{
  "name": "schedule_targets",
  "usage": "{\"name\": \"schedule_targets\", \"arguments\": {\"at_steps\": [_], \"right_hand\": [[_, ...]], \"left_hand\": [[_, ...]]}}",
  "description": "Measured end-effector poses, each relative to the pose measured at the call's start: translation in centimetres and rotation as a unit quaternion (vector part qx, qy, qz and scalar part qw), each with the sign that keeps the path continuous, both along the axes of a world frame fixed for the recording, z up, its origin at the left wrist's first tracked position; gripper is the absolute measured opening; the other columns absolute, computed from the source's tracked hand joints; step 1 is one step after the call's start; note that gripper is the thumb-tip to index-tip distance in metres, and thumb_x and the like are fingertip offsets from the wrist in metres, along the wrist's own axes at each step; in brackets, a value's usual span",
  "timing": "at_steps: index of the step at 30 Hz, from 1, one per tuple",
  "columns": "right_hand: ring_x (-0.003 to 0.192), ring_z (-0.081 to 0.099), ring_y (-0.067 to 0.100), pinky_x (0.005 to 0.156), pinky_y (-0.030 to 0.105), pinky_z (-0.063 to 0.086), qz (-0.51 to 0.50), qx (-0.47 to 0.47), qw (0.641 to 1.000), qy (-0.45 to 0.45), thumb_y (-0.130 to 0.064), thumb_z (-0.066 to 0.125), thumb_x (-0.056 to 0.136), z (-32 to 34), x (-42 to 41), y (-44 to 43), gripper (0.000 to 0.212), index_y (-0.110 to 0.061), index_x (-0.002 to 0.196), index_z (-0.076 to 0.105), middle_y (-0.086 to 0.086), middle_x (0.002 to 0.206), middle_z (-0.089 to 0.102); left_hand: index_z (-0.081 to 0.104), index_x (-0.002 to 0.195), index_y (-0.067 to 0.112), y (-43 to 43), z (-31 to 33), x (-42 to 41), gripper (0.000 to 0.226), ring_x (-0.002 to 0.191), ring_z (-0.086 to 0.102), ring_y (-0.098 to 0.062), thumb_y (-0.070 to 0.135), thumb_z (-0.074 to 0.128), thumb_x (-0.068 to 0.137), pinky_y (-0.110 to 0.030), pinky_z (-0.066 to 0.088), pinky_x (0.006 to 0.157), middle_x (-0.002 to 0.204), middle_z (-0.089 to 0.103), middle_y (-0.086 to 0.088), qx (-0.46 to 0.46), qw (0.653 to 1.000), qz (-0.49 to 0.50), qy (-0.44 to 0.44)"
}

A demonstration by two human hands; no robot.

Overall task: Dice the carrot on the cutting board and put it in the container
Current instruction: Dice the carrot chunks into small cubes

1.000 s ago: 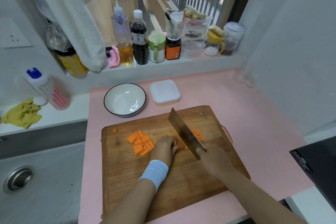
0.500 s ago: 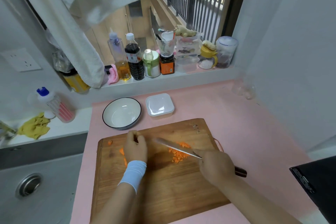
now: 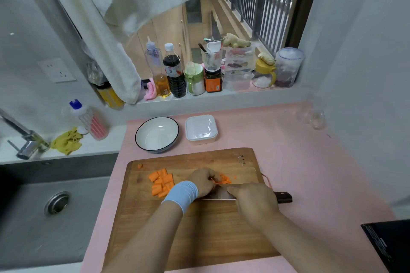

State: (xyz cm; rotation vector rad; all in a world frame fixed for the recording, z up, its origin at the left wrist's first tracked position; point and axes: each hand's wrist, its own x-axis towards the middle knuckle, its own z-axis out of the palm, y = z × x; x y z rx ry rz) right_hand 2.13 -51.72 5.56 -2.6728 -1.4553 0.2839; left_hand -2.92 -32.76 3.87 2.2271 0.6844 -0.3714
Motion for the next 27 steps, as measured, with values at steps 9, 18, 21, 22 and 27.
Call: {"name": "schedule_targets", "arguments": {"at_steps": [9,18,21,22,27], "right_hand": [[0.097,0.066,0.022,0.077,0.031,0.055,-0.062,-0.022,0.997,0.05,-0.019,0.045,0.096,0.0,-0.2,0.5,0.042,-0.037,0.128,0.063,-0.004,0.108,0.071],[0.078,0.063,0.024,0.065,0.029,0.046,-0.232,0.023,0.947,0.22,-0.038,0.047,0.098,-0.1,-3.6,5.6,0.025,-0.027,0.088,0.066,-0.006,0.079,0.067],[0.079,0.066,0.024,0.064,0.029,0.047,-0.26,0.028,0.932,0.249,-0.039,0.047,0.1,-0.1,-5.2,7.3,0.032,-0.027,0.072,0.058,-0.005,0.076,0.067],[0.079,0.066,0.024,0.064,0.029,0.047,-0.271,0.029,0.928,0.254,-0.039,0.048,0.1,-0.3,-5.6,7.8,0.034,-0.027,0.07,0.057,-0.005,0.075,0.067],[0.08,0.067,0.024,0.07,0.032,0.053,-0.303,0.035,0.917,0.258,-0.039,0.049,0.099,-1.1,-7.3,9.3,0.031,-0.027,0.075,0.063,-0.005,0.076,0.068]], "left_hand": [[0.069,0.093,0.021,4.3,1.2,-3.9,0.04,0.099,0.061,-0.02,-0.006,0.04,0.084,-0.032,0.05,0.092,0.101,0.068,0.004,0.048,0.936,0.291,-0.191],[0.07,0.103,0.026,7.9,0.4,-9.2,0.027,0.084,0.058,-0.014,0.01,0.05,0.093,-0.012,0.043,0.066,0.099,0.065,0.002,0.125,0.963,0.229,-0.068],[0.068,0.113,0.04,9.6,-1.9,-10.5,0.026,0.115,0.052,-0.014,0.033,0.058,0.089,-0.028,0.036,0.104,0.125,0.061,0.007,0.218,0.973,0.076,0.005],[0.065,0.118,0.042,9.9,-2.5,-10.7,0.029,0.122,0.047,-0.015,0.043,0.056,0.09,-0.034,0.027,0.111,0.128,0.057,0.011,0.264,0.964,0.033,0.021],[0.055,0.13,0.039,10.9,-4.2,-10.8,0.038,0.124,0.04,-0.018,0.049,0.048,0.095,-0.035,0.029,0.101,0.132,0.053,0.009,0.345,0.934,-0.092,-0.007]]}}
